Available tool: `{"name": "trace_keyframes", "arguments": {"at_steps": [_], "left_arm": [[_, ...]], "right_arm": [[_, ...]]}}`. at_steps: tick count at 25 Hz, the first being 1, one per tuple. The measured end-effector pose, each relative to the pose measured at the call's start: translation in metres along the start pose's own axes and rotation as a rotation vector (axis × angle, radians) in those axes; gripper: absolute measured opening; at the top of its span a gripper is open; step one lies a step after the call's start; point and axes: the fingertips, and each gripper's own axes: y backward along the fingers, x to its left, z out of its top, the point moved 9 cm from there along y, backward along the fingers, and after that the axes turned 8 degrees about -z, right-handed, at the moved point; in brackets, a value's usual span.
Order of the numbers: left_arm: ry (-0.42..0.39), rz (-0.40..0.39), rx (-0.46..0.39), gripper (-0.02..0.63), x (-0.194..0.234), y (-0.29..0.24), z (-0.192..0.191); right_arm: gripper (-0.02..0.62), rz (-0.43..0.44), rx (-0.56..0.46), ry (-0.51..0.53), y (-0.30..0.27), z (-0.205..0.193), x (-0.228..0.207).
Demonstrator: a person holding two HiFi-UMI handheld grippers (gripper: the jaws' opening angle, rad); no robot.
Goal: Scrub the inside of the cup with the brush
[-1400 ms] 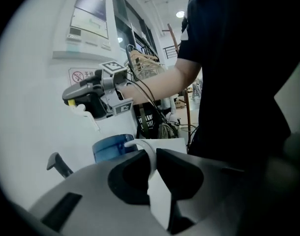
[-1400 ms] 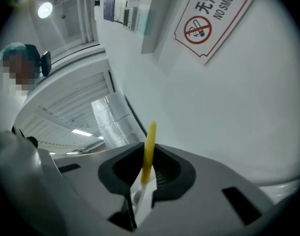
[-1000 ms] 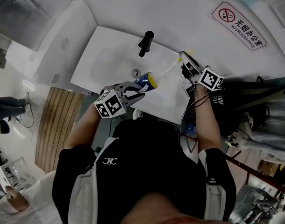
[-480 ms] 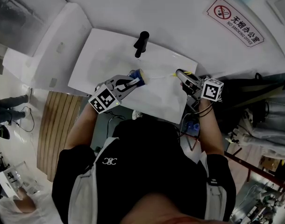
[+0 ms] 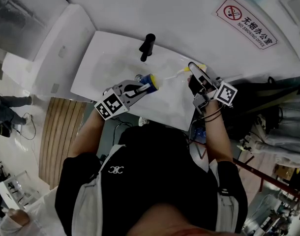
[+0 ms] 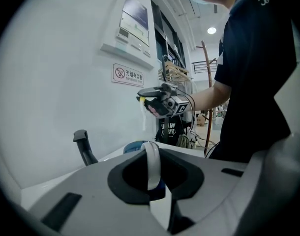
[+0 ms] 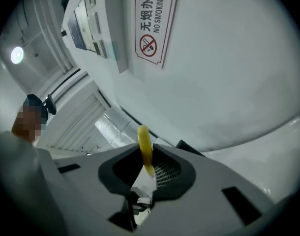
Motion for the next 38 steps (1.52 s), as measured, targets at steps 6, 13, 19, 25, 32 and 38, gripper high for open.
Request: {"name": "trace_keyframes", "arguments": {"at_steps": [6, 13, 19, 25, 32, 38], "left_arm": [[-0.009, -0.038, -0.001, 0.052, -0.007, -0.006, 0.006], [0.037, 0.004, -0.041, 0.051, -0.004, 0.005, 0.003], [0.036, 0.024, -0.046, 0.052, 0.0, 0.008, 0.004], [-0.004, -0.014, -0.04, 0.051, -0.005, -0.004, 0.014], [-0.01, -0.013, -0.064, 0.051, -0.007, -0.006, 0.02], [0.019, 0.003, -0.032, 0.052, -0.006, -0.003, 0.009]], "right_arm": [[0.055, -0.043, -0.04, 0.022, -0.025, 0.004, -0.011], [0.057, -0.223, -0.005, 0.131, -0.009, 0.007, -0.026], [0.057, -0.255, -0.021, 0.098, 0.022, 0.012, -0.026], [0.056, -0.219, -0.008, 0.103, 0.012, 0.004, -0.016], [0.055, -0.136, -0.114, 0.058, 0.01, 0.017, 0.001], [0.055, -0.111, -0.078, 0.082, 0.0, 0.004, 0.014]]}}
